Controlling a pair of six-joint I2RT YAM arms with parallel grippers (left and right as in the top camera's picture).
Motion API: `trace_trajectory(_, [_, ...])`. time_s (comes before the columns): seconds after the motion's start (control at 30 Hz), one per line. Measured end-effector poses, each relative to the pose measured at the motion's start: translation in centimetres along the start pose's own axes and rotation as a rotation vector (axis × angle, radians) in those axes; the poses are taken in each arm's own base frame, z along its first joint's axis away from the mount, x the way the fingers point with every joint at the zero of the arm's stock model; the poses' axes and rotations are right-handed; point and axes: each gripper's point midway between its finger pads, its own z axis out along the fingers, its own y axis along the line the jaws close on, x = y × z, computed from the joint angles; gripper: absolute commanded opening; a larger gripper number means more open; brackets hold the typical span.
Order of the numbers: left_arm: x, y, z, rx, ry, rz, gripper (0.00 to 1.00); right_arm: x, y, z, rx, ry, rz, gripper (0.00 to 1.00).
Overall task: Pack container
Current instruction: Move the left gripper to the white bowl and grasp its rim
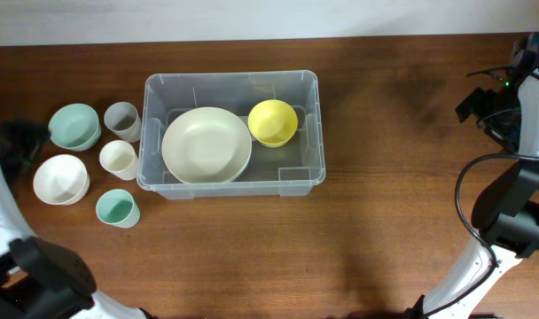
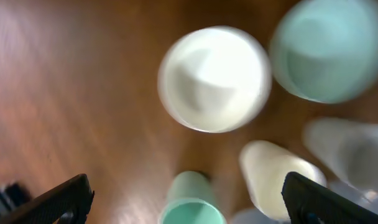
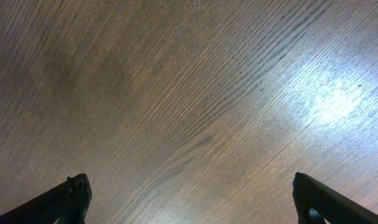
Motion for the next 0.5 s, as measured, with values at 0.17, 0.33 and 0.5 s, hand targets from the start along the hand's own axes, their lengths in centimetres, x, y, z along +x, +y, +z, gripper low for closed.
trace_trajectory(0.17, [0.7, 2.8, 6.3, -0.038, 0.104, -0.128, 0.99, 0.0, 0.0, 0.0, 0.0, 0.0, -0.001, 0.99])
trace_trajectory(0.33, [2.0, 4.0, 10.6, -0.028, 0.14, -0.187, 1.0, 0.0, 0.0, 0.0, 0.0, 0.0, 0.0, 0.99])
trace_trajectory(0.5, [2.4, 4.0, 12.6, -0.01, 0.135, -0.195, 0.99, 0.0, 0.0, 0.0, 0.0, 0.0, 0.0, 0.99])
